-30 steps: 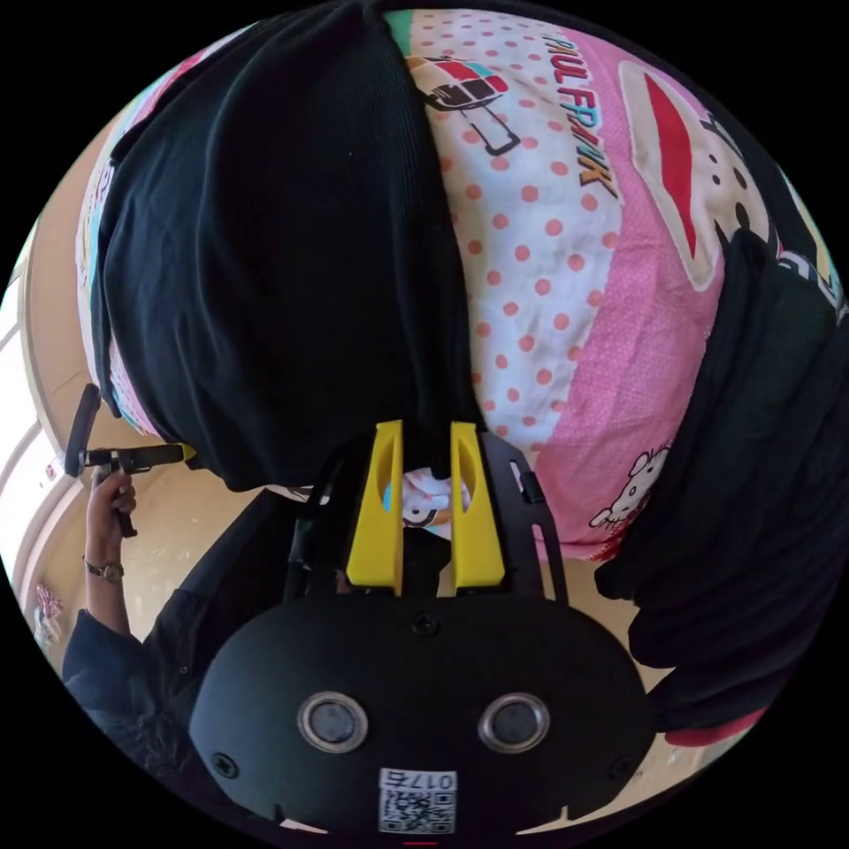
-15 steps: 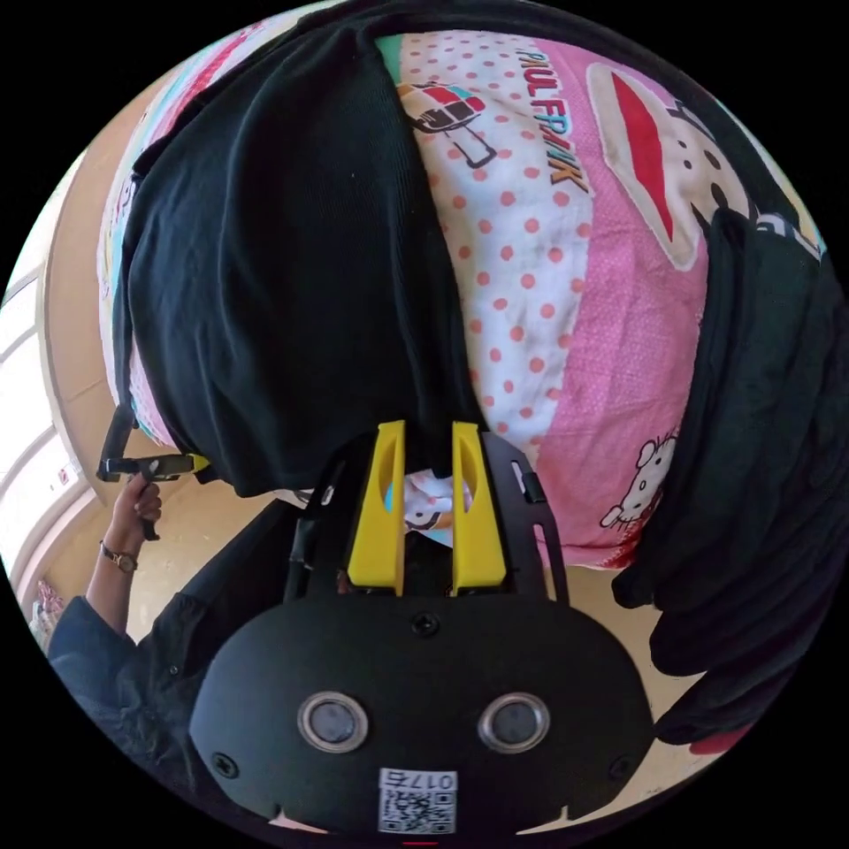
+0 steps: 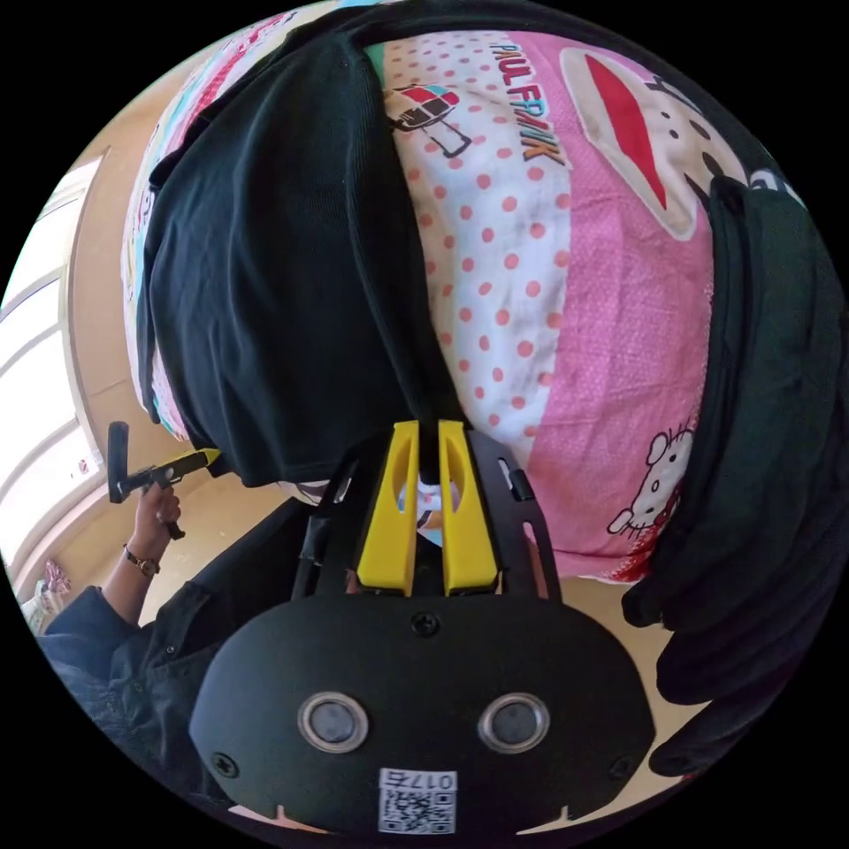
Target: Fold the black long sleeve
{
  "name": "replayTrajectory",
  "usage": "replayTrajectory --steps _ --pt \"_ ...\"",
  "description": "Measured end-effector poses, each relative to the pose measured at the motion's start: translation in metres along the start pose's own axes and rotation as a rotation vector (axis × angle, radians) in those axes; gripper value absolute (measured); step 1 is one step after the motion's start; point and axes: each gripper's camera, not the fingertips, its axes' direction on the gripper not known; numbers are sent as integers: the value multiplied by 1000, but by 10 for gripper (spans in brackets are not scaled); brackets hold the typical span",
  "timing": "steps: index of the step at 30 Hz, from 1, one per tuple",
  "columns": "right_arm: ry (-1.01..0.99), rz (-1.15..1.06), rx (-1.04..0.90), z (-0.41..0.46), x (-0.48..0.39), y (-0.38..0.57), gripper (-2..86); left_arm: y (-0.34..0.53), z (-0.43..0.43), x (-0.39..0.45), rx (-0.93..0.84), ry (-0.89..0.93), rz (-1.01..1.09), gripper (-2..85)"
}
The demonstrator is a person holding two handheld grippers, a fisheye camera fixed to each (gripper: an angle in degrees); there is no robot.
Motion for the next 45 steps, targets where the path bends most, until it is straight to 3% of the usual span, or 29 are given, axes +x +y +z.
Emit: replayTrajectory --steps 2,5,9,12,14,16,20,27,29,32,34,38,45 --pt "-12 -34 -40 -4 -3 -1 58 10 -13 11 -9 15 78 41" --pt "58 -137 83 -34 -20 15 76 35 -40 21 21 -15 175 40" --pt "177 -31 202 -35 -20 33 123 54 -53 16 65 93 139 41" --pt "216 -28 5 15 -24 21 129 56 -38 20 27 82 108 41" --pt "291 -64 -27 17 -37 19 99 60 -35 26 -2 80 119 41" --pt "221 -180 -134 13 -53 24 62 70 -43 32 4 88 154 40" --pt "242 -273 -140 -5 -62 76 53 110 -61 23 32 90 130 39" --pt "105 -78 -317 39 -26 134 81 144 12 -19 -102 128 -128 64" --pt "60 -58 -228 17 -29 127 86 148 6 -25 -46 164 -191 62" --pt "1 -69 -64 -29 -52 94 99 143 -16 -24 53 186 -206 61" --pt "-162 -135 29 -58 -80 50 107 134 -28 -19 84 167 -199 61" --pt "-355 -173 98 -79 -125 -30 116 110 -52 -8 153 204 -170 61" --pt "-656 175 93 -68 -144 -151 114 99 -82 -35 322 452 -264 61"
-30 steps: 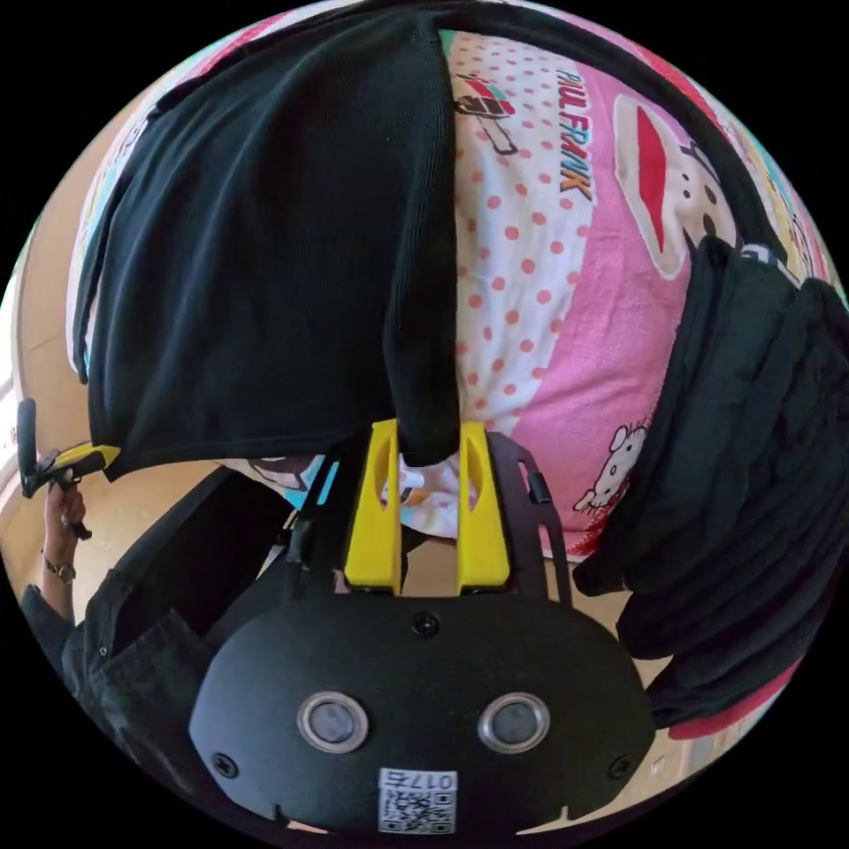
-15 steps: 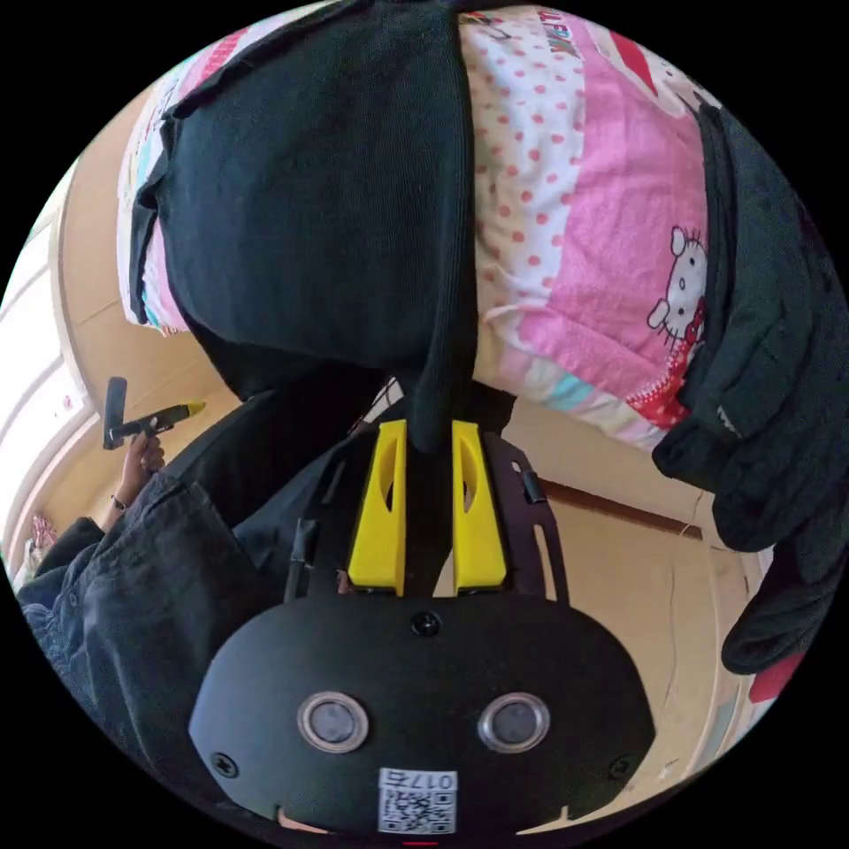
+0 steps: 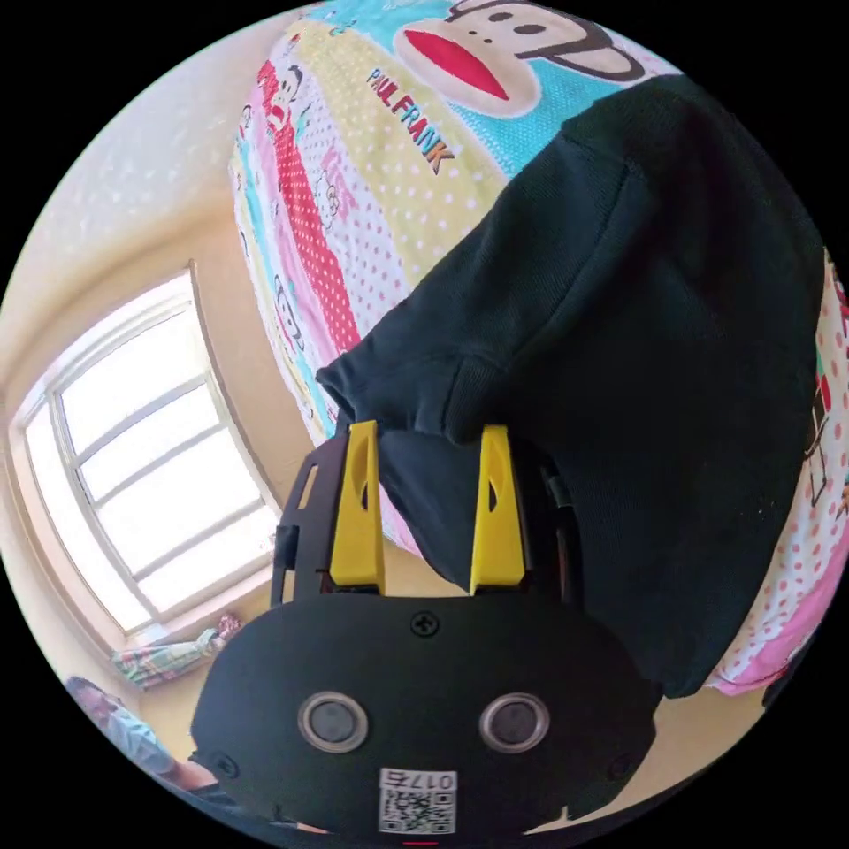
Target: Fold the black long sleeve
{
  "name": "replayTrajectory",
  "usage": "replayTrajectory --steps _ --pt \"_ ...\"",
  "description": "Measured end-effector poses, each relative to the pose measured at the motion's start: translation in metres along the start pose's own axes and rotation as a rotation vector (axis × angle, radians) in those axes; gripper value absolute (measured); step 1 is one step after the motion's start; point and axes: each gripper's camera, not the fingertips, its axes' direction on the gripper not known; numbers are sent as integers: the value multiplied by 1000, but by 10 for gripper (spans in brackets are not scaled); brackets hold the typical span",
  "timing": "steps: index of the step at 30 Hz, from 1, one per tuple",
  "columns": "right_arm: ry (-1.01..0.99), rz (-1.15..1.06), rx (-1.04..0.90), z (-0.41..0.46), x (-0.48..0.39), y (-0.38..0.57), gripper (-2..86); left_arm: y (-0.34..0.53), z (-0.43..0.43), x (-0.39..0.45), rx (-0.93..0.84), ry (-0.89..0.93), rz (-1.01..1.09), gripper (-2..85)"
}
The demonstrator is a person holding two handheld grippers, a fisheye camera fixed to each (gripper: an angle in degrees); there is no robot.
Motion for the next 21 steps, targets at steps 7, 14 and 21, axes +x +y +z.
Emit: replayTrajectory --steps 7,14,21 --pt "-311 -140 337 -69 -63 -26 42 -30 -50 -35 166 139 -64 74" --pt "-214 -138 281 -81 -67 7 52 -119 -83 -70 468 381 -188 118" --pt "-123 -120 110 -98 -23 124 56 -178 -64 -161 655 461 -655 129"
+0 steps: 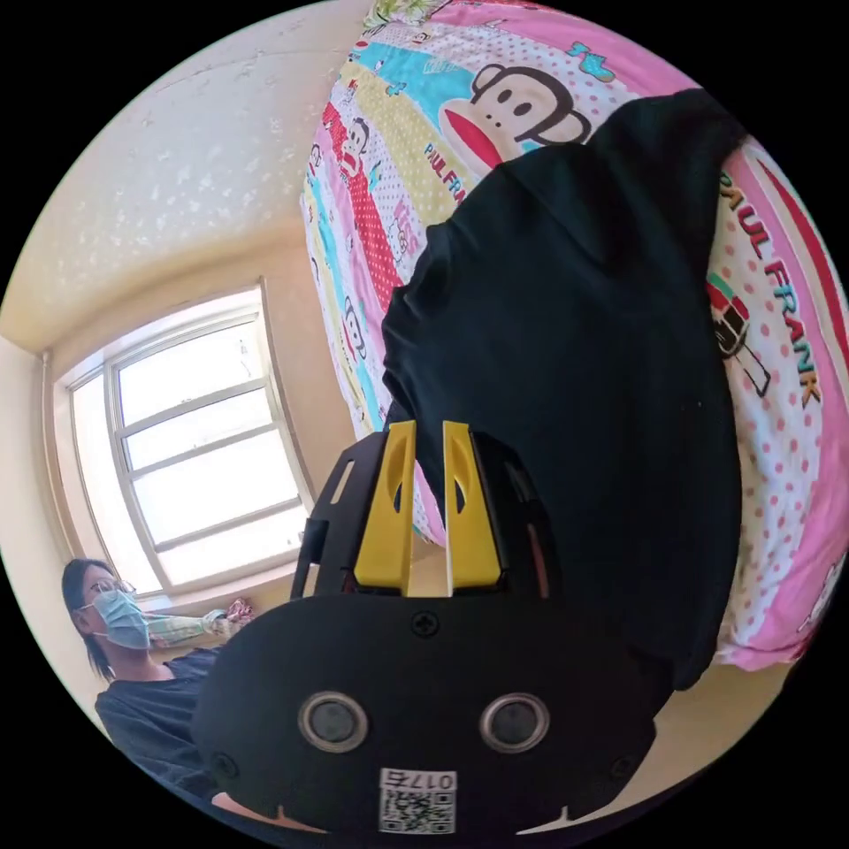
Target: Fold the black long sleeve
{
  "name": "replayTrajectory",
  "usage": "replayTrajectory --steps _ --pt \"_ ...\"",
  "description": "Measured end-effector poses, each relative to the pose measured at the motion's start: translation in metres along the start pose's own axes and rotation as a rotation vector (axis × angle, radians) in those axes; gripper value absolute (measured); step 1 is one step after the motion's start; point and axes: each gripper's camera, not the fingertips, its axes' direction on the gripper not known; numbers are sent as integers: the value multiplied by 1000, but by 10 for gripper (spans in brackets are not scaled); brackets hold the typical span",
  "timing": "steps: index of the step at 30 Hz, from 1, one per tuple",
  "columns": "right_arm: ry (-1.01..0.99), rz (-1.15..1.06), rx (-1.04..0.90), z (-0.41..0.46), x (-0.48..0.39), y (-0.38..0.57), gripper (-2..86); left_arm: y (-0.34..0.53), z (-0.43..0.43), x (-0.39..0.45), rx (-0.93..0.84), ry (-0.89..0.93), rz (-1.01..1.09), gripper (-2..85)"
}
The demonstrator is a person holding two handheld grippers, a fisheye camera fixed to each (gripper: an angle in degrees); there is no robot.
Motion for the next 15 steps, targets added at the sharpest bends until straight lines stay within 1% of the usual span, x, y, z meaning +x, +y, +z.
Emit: replayTrajectory --steps 2,4,6,8,10,13,15 --pt "-19 59 27 -22 13 31 55 -8 13 -17 9 34 -77 117" --pt "-47 131 99 -54 25 70 51 -5 18 -30 47 56 -119 83" --pt "-66 160 140 -74 29 95 45 2 9 -30 134 92 -30 40" --pt "-52 173 151 -90 29 115 40 4 1 -26 146 53 14 37" --pt "-14 172 140 -103 25 136 35 7 -11 -15 170 54 97 36" --pt "-3 157 135 -112 16 157 30 17 -32 24 196 69 306 35" --pt "-23 140 135 -114 10 166 28 42 -27 74 151 69 544 36"
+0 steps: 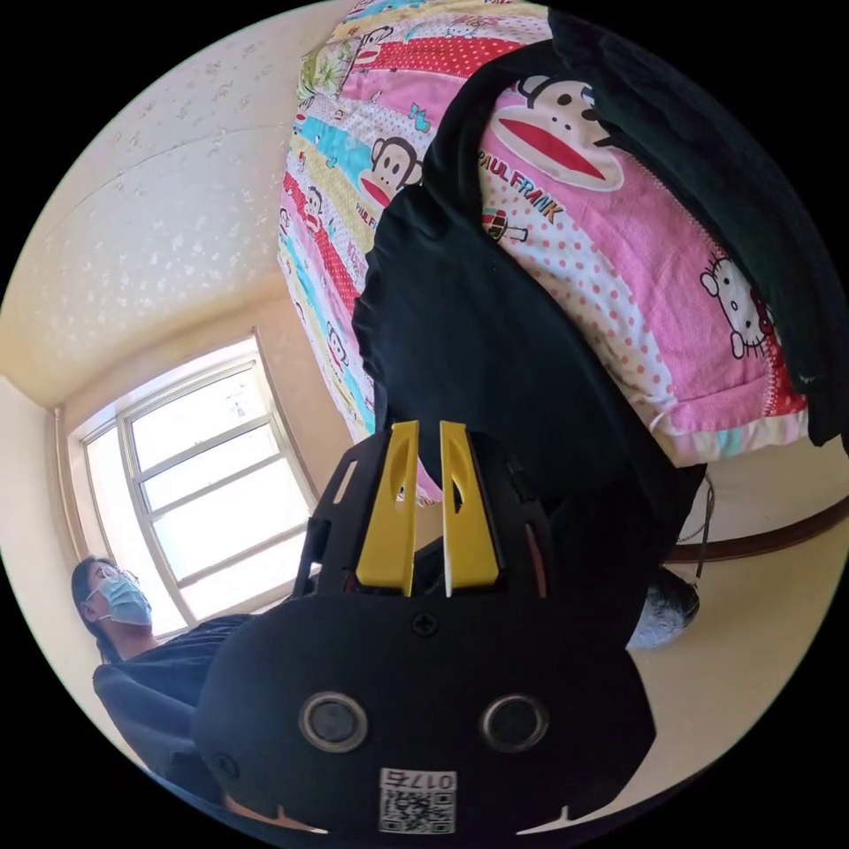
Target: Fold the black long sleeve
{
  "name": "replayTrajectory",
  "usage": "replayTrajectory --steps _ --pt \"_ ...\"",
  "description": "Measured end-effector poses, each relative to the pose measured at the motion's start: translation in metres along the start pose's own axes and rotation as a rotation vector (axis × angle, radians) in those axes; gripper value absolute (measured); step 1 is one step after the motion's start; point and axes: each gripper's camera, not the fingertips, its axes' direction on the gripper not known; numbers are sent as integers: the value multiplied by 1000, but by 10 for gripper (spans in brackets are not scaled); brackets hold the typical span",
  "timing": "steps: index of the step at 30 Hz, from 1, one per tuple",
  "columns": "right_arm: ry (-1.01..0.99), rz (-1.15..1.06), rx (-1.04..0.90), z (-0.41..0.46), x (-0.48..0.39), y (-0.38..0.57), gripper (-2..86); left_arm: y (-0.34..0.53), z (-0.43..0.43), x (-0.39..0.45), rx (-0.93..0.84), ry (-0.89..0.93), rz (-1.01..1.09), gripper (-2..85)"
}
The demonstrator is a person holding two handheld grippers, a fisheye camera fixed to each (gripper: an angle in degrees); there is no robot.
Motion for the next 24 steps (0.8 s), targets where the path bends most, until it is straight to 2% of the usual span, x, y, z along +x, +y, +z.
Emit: replayTrajectory --steps 4,6,9,13,15,18,24 --pt "-40 -27 -18 -2 -9 13 22 46 54 108 -142 76 384 36" --pt "-62 -33 -25 -4 -11 16 21 111 109 171 -270 152 584 36" --pt "-123 -57 -31 -10 -13 23 20 215 191 221 -441 223 780 38" --pt "-150 -81 -62 -22 -13 36 23 338 311 209 -675 161 806 65" --pt "-142 -82 -88 -29 -12 41 26 406 373 166 -846 75 687 80" --pt "-64 -129 -132 -48 -21 42 35 456 370 125 -867 115 575 76" --pt "166 -390 -152 -86 -99 -4 50 517 313 41 -927 -22 458 76"
